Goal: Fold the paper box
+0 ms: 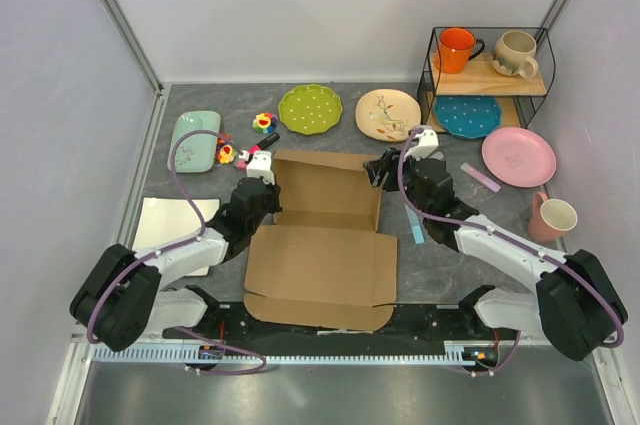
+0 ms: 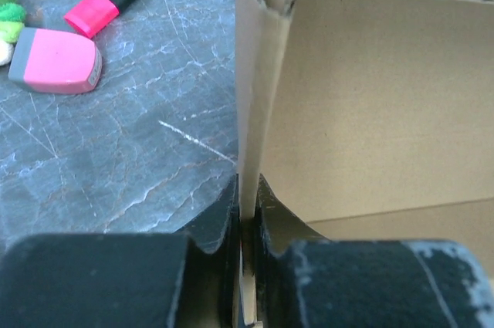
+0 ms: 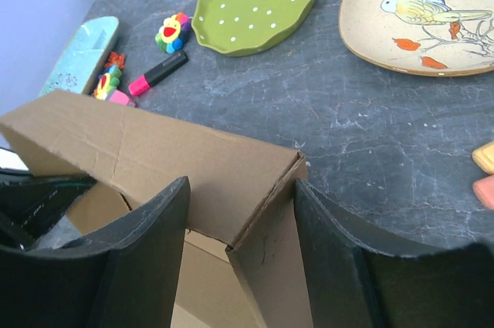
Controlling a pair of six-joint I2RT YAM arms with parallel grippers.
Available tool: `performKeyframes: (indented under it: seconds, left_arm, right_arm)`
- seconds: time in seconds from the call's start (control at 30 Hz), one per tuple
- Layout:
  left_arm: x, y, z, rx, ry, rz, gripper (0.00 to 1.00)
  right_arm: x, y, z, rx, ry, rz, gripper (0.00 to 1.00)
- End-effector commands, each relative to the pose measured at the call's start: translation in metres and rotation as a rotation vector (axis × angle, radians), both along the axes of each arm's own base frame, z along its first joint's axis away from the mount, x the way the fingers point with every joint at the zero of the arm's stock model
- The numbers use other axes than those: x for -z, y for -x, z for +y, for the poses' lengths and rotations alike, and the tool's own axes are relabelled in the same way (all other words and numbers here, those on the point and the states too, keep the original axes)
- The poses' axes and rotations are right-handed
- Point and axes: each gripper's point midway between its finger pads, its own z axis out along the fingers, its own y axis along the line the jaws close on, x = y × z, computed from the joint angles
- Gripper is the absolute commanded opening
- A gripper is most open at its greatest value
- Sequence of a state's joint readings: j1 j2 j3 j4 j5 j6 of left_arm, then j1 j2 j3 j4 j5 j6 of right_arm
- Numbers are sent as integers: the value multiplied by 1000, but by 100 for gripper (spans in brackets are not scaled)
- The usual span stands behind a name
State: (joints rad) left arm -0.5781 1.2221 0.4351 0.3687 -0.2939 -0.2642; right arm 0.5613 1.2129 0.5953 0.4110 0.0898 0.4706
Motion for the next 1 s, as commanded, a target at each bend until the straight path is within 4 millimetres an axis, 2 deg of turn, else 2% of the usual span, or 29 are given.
performKeyframes:
  seconds: [0.0,0.07,0.13,0.17,0.2,0.23,0.3,0.33,0.43,0.47,0.53,0.57,0.63,0.67,0.83,0.97]
  left_arm:
    - [-17,-17,-26,26,122,-58,14]
    - [-15,-16,-29,35,119,-25,15]
    - [-20,-12,-33,65,133,-23,33]
    - [-22,-9,-35,82,137,-23,47]
    - [-22,-4,-40,124,141,-9,97]
    - [-32,-2,-43,147,152,-25,100]
    - [-36,4,-45,179,152,-18,99]
    - [-48,8,-43,183,170,-46,99]
    - [-57,17,-38,187,180,-59,100]
    - [-69,20,-36,191,191,-87,100]
    - [-72,28,-34,209,179,-71,100]
    - [-83,32,-32,221,182,-93,100]
    - [-86,42,-32,257,169,-77,100]
    - [-94,47,-30,268,172,-96,100]
    - [-105,73,-31,357,202,-104,100]
    - [-101,78,-33,388,202,-122,94]
  right_arm:
    - [37,32,16,-105,116,74,61]
    - [43,40,17,-108,131,80,61]
    - [49,45,16,-110,140,85,61]
    - [51,45,15,-107,143,89,61]
    - [52,47,15,-107,146,89,61]
    - [54,48,14,-107,151,91,61]
    - [54,49,12,-101,152,89,61]
    - [55,49,12,-100,154,89,61]
    - [55,50,11,-99,161,85,61]
    - [53,50,11,-99,161,80,61]
    - [52,50,11,-99,165,77,60]
    - [52,50,10,-99,171,76,60]
    - [51,50,8,-95,176,71,60]
    - [52,50,7,-92,179,72,60]
    - [54,54,3,-91,181,71,59]
    - [51,58,3,-100,168,64,58]
